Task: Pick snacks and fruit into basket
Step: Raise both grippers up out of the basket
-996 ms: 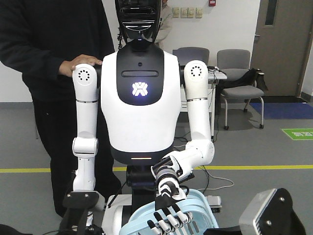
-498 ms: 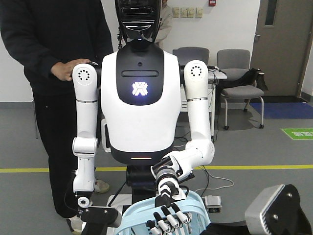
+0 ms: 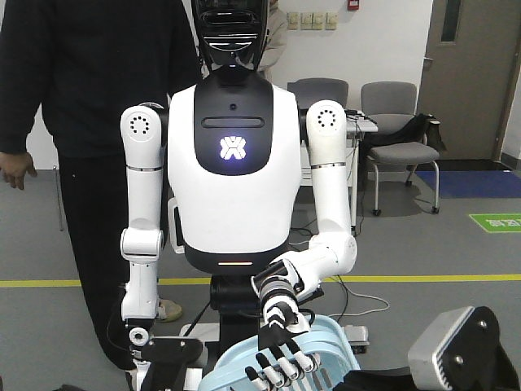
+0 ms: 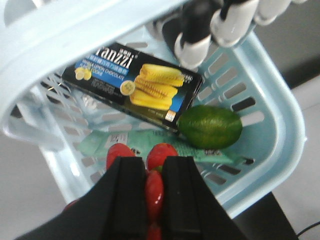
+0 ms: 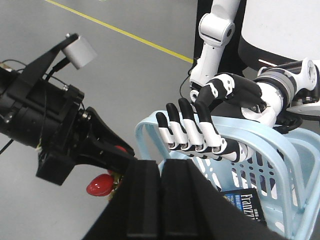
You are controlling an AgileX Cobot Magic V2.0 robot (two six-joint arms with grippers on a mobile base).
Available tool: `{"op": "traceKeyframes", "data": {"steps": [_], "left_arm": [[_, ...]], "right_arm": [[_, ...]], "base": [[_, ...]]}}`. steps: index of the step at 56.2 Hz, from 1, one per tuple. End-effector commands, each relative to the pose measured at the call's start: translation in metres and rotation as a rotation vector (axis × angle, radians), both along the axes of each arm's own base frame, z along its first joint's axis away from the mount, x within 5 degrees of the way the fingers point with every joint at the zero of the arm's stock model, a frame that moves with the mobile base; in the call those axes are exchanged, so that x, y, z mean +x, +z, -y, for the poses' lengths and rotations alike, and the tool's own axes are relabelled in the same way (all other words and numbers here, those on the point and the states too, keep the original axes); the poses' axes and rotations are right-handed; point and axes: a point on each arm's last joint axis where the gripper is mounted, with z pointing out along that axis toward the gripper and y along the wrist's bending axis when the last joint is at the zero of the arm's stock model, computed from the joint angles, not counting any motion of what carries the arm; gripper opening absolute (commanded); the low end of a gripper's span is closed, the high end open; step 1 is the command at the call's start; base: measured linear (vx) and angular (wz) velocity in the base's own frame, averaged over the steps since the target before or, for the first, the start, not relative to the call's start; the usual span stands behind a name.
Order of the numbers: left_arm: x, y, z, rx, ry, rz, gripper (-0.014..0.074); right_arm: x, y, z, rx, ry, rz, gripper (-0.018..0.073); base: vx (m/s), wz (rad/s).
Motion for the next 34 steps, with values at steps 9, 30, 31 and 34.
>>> {"op": "traceKeyframes", "data": {"steps": [9, 30, 31, 34], "left_arm": [[0.008, 0.035, 0.009, -0.121, 0.045, 0.051, 0.0301], [0.01, 0.004, 0.02, -0.151, 0.031, -0.1, 0.0589], [0.011, 0.004, 0.02, -0.15, 0.037, -0.098, 0.0603], [0.012, 0.004, 0.019, -0.146, 0.045, -0.092, 0.0648]], "right_arm": [[-0.001, 0.014, 0.0, 0.046, -0.003, 0.036, -0.0013], [-0.001, 0.014, 0.0, 0.044, -0.006, 0.037, -0.0013], [-0.001, 0.014, 0.0, 0.044, -0.006, 0.037, -0.0013], [-0.001, 0.014, 0.0, 0.044, -0.006, 0.037, -0.0013]], "base": [[0.0, 0.0], [0.0, 0.0], [0.0, 0.0], [0.0, 0.0]]}}
